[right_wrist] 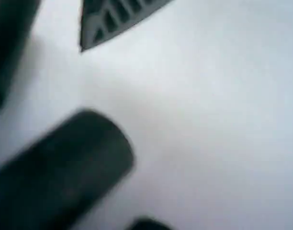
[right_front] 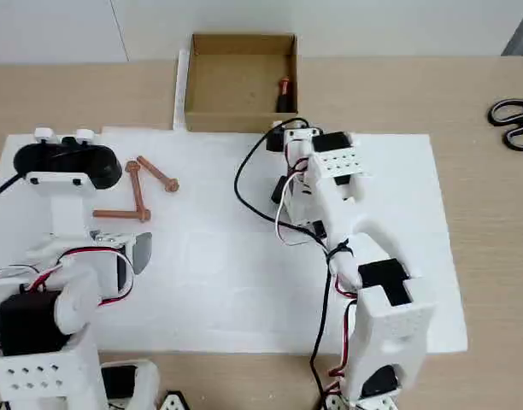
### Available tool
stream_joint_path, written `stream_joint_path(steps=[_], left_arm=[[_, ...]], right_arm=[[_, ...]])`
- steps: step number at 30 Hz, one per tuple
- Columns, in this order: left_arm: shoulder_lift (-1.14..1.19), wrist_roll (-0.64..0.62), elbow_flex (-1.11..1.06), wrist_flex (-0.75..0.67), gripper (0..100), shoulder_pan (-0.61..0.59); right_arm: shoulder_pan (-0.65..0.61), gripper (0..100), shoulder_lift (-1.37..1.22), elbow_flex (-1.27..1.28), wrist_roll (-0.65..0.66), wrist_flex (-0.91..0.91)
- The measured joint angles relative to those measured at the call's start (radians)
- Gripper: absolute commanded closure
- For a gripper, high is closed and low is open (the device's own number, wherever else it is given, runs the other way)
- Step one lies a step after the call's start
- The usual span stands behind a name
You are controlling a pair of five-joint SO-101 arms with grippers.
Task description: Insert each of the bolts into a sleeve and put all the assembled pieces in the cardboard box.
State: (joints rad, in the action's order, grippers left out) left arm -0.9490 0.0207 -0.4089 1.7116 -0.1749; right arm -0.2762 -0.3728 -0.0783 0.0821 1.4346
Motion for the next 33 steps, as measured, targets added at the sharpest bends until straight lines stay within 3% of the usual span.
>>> stream_joint_path(steps=[11, 16, 23, 33], left_arm=[[0.000, 0.000, 0.000, 0.000, 77, 0.000], [0.000, 0.000, 0.000, 0.000, 77, 0.000], [0.000, 0.000, 0.000, 0.000, 77, 0.000], [0.000, 0.058, 0.002, 0.023, 77, 0.000]], right_arm=[[0.003, 82.4, -0.072, -0.003, 0.000, -0.031], [0.014, 99.1, -0.100, -0.005, 0.000, -0.051], [0.028, 99.3, -0.103, -0.015, 0.040, -0.048], [0.025, 99.2, 0.061, -0.055, 0.100, 0.155]])
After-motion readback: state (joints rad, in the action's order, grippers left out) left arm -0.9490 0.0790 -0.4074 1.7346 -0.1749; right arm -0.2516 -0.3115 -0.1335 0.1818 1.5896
